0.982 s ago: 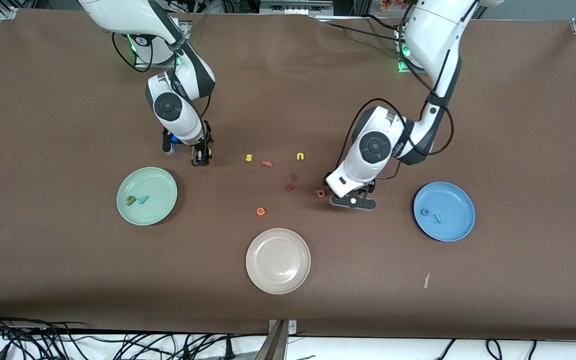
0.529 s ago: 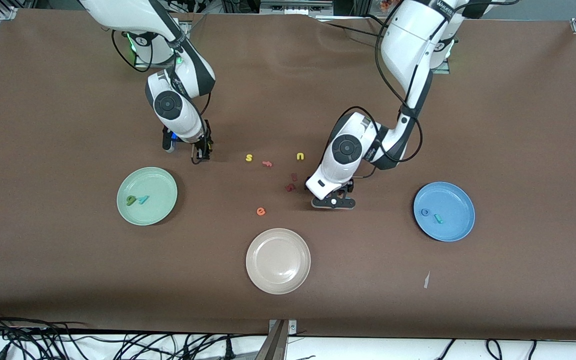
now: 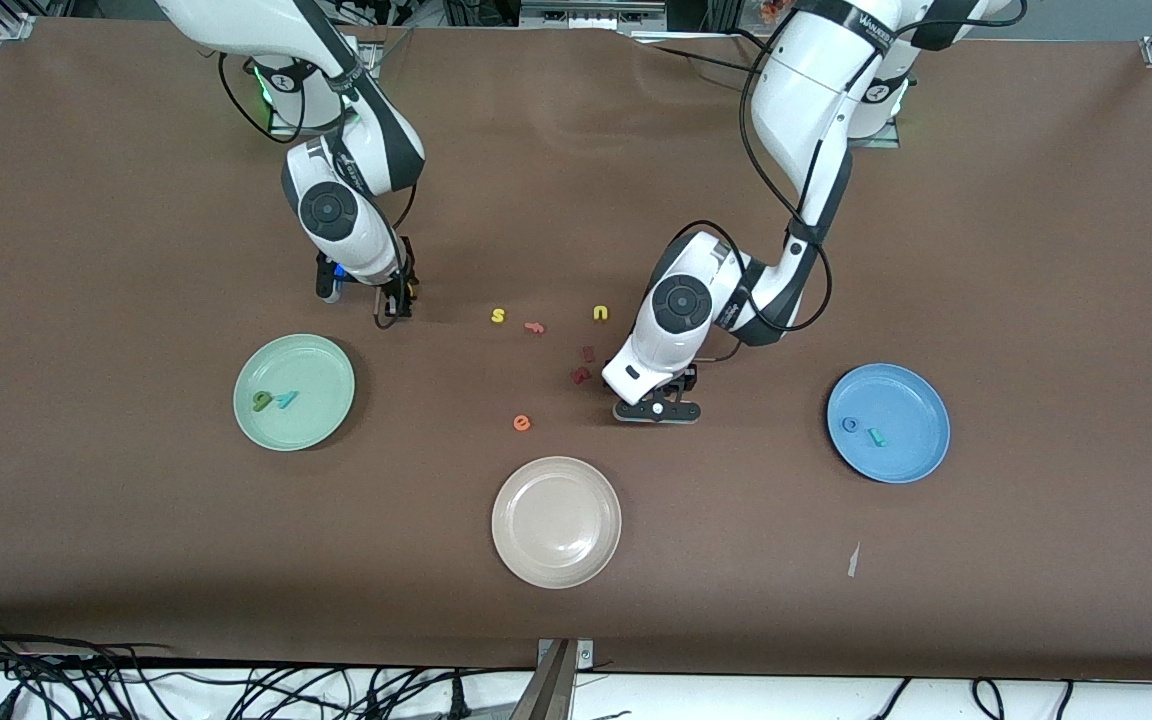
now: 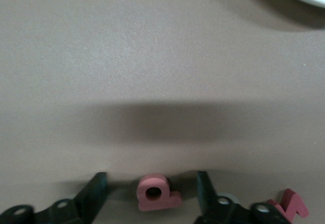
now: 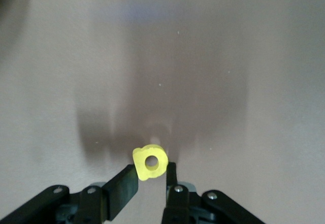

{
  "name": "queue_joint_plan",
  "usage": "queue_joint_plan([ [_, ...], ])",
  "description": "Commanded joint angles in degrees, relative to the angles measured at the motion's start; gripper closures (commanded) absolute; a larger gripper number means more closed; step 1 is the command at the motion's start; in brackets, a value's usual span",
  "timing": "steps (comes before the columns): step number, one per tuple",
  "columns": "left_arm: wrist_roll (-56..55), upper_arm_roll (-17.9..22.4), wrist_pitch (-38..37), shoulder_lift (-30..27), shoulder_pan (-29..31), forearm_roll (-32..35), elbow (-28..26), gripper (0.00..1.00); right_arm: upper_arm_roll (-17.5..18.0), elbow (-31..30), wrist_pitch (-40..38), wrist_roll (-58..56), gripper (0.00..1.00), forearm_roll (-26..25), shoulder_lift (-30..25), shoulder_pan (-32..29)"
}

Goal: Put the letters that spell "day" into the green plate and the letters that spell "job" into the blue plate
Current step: 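Drop the d on the green plate while the left gripper grasps the pink letter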

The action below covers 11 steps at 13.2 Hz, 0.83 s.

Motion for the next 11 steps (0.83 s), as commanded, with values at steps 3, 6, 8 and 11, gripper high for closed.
queue_joint_plan([
  [3, -0.2, 0.6, -0.3, 1.0, -1.2, -0.2, 1.5, 0.5, -6.8, 2.4, -5.9, -4.8, 1.0, -7.9, -4.5, -1.5],
  [6, -0.3, 0.6, -0.3, 0.9, -1.8, -0.8, 1.4, 0.54, -11.0, 6.2, -5.8, -16.4, 1.0, -8.4, -3.7, -5.3],
  [8, -0.3, 0.6, -0.5, 0.8, -1.9, -0.9, 1.4, 0.56, -11.8, 6.8, -3.5, -21.8, 1.0, -8.2, -2.5, -7.3],
  [11, 0.2, 0.6, -0.6, 0.7, -1.9, -0.7, 1.3, 0.62, -12.0, 6.7, 2.5, -23.0, 0.47, -8.1, -0.7, -8.6],
])
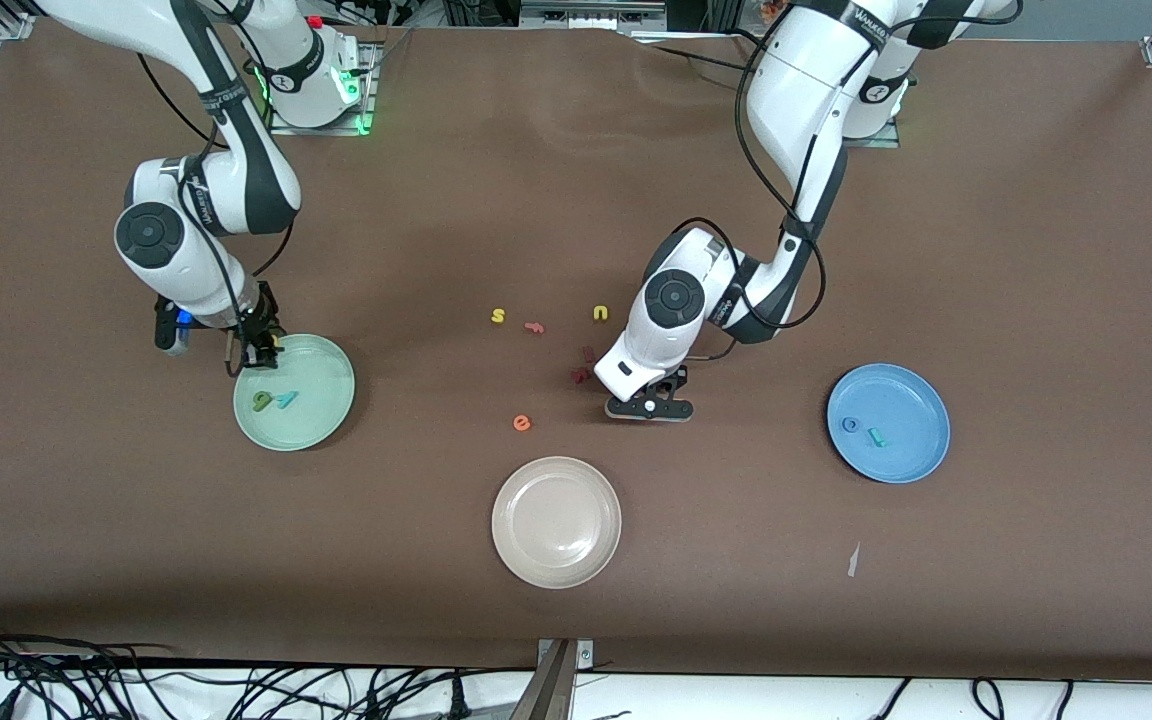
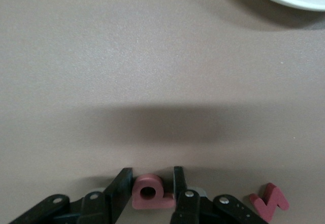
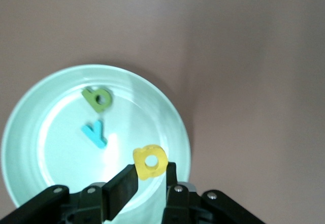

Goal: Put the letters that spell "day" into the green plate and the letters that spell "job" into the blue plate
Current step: 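Drop the d on the green plate while the left gripper grasps the pink letter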

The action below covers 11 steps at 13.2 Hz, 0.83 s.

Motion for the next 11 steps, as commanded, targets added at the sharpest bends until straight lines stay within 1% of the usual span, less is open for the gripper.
queue_joint_plan([
  [1, 0.4, 0.6, -0.7, 0.8, -0.9, -0.6, 0.8, 0.66, 0.4, 0.7, 2.4, -0.5, 0.35, -0.6, 1.4, -0.1],
  [2, 0.5, 0.6, -0.7, 0.8, -0.9, -0.5, 0.8, 0.69, 0.4, 0.7, 2.3, -0.6, 0.25, -0.7, 0.8, -0.1],
  [3, 0.5, 0.6, -0.7, 0.8, -0.9, -0.4, 0.9, 0.7, 0.4, 1.0, 2.3, -0.9, 0.11, -0.7, 0.2, -0.1],
  [4, 0.5, 0.6, -0.7, 0.8, -0.9, -0.3, 0.9, 0.72, 0.4, 3.0, 2.1, -0.7, 0.01, -0.3, -0.1, -0.2],
  [5, 0.7, 0.6, -0.7, 0.7, -0.8, -0.2, 0.9, 0.74, 0.3, 4.9, 1.3, -0.6, 0.01, -0.3, -0.8, -1.0],
  [7, 0.7, 0.6, -0.8, 0.6, -0.8, -0.2, 0.9, 0.75, 0.3, 7.1, -3.1, -1.5, 0.0, -0.8, -3.7, -1.8],
  [9, 0.8, 0.7, -1.1, 0.5, -0.7, 0.0, 0.9, 0.76, 0.4, 7.3, -6.0, -7.2, 0.0, -0.8, -6.7, -3.2],
  [10, 1.2, 0.9, -1.9, 0.2, -0.4, 0.0, 1.0, 0.77, 0.5, 7.5, -8.8, -11.5, 0.0, -0.8, -8.0, -3.3],
  [11, 4.6, 1.1, -4.7, -0.7, -0.1, 0.0, 1.9, 0.77, 0.7, 7.9, -11.7, -15.9, 0.0, -0.7, -9.3, -4.3],
])
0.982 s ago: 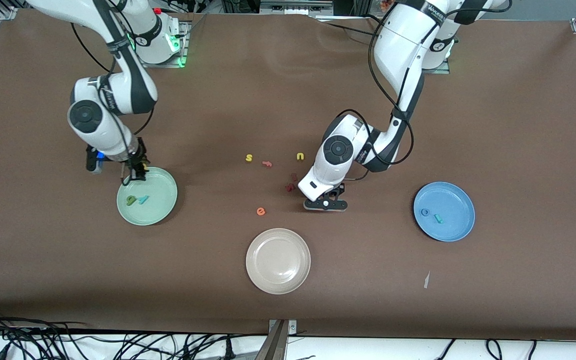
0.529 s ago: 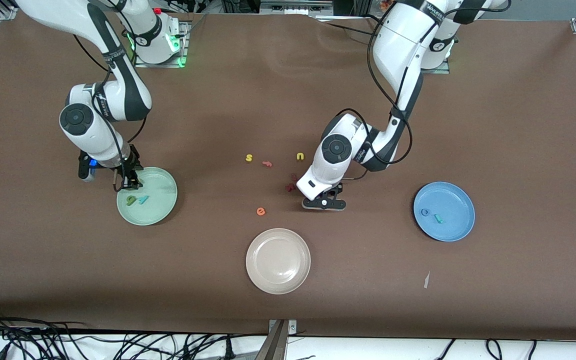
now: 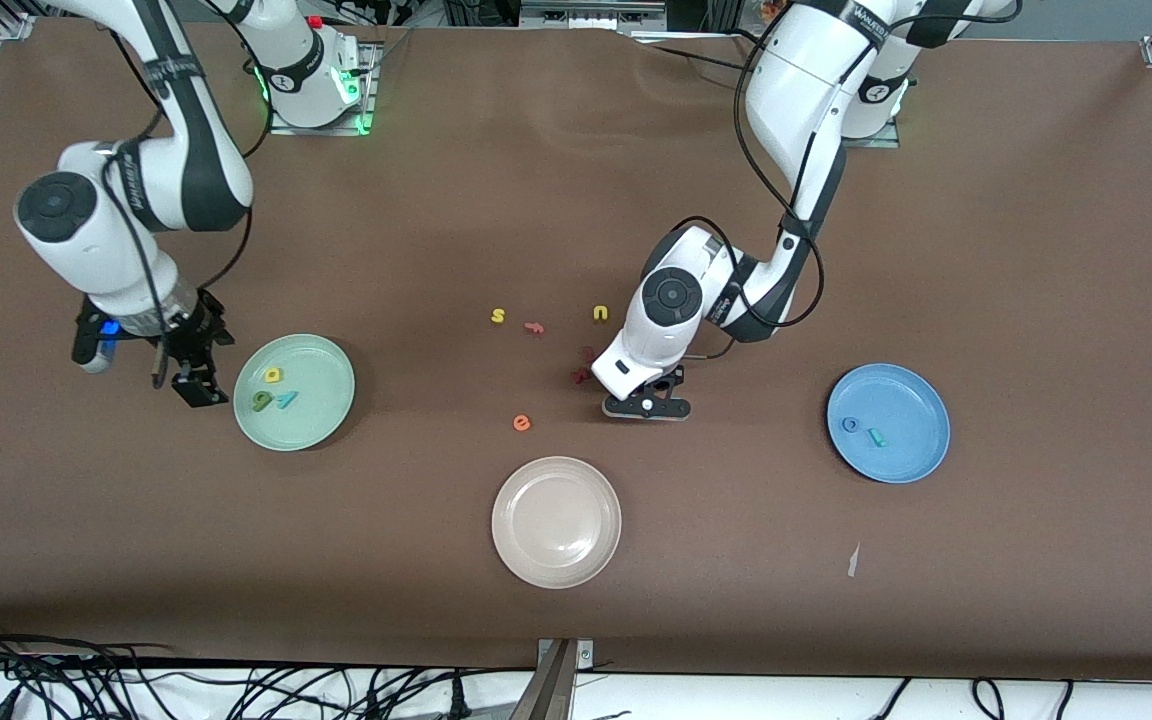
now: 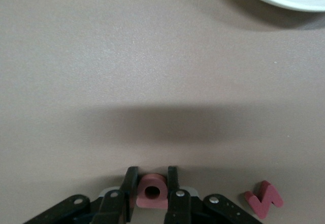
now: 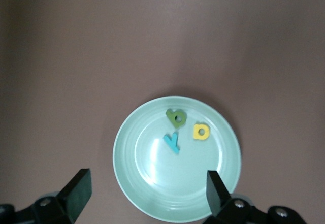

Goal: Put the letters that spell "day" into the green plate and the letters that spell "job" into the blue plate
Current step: 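Drop the d on the green plate while the left gripper grasps the pink letter, then drop the pink letter on the blue plate while the right gripper returns to rest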

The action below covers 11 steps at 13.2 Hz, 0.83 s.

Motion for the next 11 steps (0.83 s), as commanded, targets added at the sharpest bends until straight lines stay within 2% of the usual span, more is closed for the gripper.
queue_joint_plan([
  [1, 7.5, 1.6, -7.9, -1.2, 1.6, -0.1, 2.7, 0.77, 0.8, 1.1, -7.0, -10.5, 0.0, -0.6, -3.9, -2.0],
  [3, 18.2, 1.8, -13.9, -4.9, 5.7, 0.0, 2.7, 0.81, 0.9, 4.3, -14.7, -20.4, 0.0, 0.3, -6.0, -3.4],
  [6, 34.1, 1.8, -21.4, -8.2, 13.6, 0.0, 2.0, 0.8, 1.0, 13.2, -29.4, -42.5, 0.0, 5.7, -6.6, -6.6],
  [9, 47.8, 1.7, -22.5, -11.6, 20.5, 0.0, -2.4, 0.8, 0.4, 19.9, -38.4, -59.9, 0.0, 7.1, -6.6, -8.9],
  [11, 52.3, 1.8, -20.3, -13.9, 23.4, 0.5, -6.8, 0.8, 0.1, 24.2, -43.4, -68.8, 0.0, 7.1, -6.6, -9.3],
])
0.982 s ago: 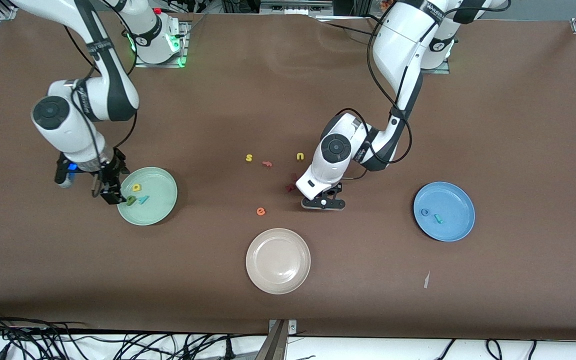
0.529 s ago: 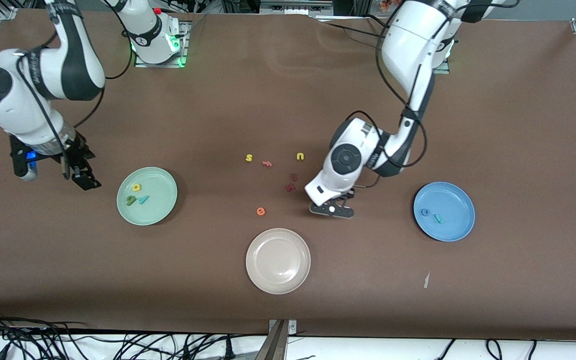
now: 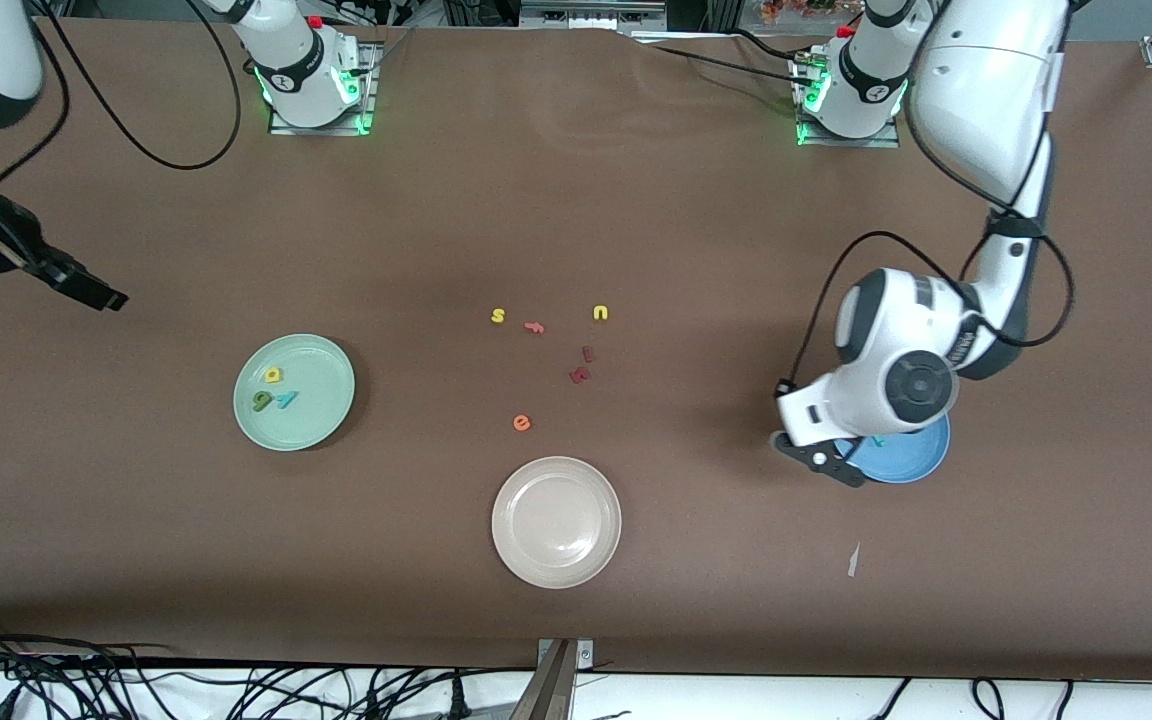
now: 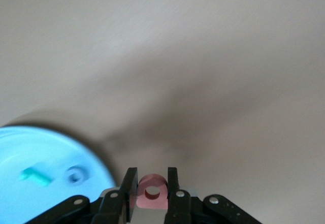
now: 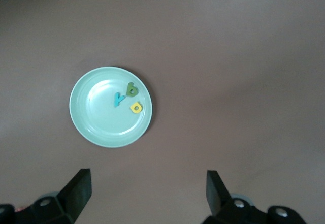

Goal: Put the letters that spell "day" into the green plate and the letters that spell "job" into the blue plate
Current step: 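Drop the pink letter on the blue plate while the right gripper returns to rest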

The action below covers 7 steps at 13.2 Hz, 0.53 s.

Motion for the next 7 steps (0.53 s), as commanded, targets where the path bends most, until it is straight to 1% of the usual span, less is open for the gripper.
queue_joint_plan([
  [1, 5.5, -0.7, 4.9, -6.6, 2.6, 2.2, -10.2, 0.8, 0.1, 6.7, -7.3, -10.1, 0.0, 1.0, 0.7, -0.9],
  [2, 5.5, -0.7, 9.4, -9.4, 2.6, 3.4, -15.8, 0.8, 0.1, 8.3, -9.8, -11.4, 0.0, 0.5, 0.8, -0.9],
  [3, 5.6, -0.7, 13.8, -11.1, 2.7, 4.1, -19.9, 0.8, 0.2, 9.7, -11.9, -13.6, 0.0, 0.4, 1.1, -0.9],
  [5, 5.8, -0.7, 15.5, -10.7, 4.2, 6.0, -20.1, 0.79, 0.5, 11.8, -13.7, -20.6, 0.0, 0.3, 1.3, -0.9],
  [7, 5.9, -0.6, 16.6, -9.9, 5.1, 8.1, -19.2, 0.78, 0.6, 12.1, -14.2, -22.1, 0.0, 0.5, 1.3, -1.1],
])
